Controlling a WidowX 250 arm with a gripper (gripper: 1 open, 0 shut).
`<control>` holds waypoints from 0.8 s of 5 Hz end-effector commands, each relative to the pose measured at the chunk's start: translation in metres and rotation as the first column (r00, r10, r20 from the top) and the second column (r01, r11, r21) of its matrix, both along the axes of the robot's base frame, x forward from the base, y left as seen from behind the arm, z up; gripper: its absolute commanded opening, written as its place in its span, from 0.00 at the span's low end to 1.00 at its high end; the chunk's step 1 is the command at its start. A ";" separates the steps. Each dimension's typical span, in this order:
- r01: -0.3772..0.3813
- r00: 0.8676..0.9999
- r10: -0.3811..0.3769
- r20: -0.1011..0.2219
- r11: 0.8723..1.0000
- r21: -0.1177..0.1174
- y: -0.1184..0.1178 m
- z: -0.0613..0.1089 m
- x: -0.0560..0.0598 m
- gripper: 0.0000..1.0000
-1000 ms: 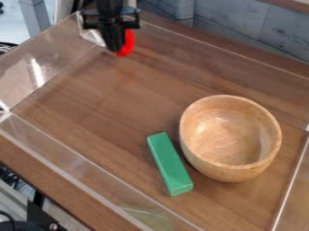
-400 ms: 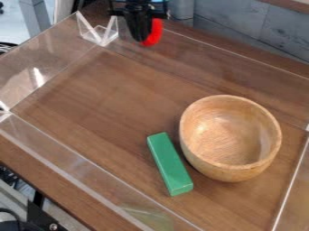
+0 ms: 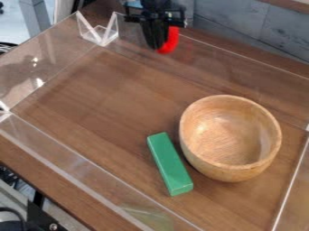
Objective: Move the red fruit to the right
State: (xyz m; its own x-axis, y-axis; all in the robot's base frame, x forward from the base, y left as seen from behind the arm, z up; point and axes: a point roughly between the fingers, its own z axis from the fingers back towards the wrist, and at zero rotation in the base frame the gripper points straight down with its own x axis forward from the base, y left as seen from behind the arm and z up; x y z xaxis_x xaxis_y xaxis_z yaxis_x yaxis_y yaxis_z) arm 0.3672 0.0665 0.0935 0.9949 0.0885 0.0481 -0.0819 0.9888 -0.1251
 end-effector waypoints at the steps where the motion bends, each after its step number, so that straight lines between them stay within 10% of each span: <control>1: 0.033 0.997 -0.035 0.076 0.999 0.018 -0.013 0.024 0.003 0.00; 4: 0.098 0.995 -0.098 0.010 0.994 0.046 -0.043 -0.015 0.005 0.00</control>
State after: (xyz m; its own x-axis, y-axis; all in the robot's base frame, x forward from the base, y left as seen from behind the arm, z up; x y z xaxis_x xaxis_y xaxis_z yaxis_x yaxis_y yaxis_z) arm 0.3672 0.0229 0.0625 0.9999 -0.0119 0.0121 0.0129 0.9959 -0.0898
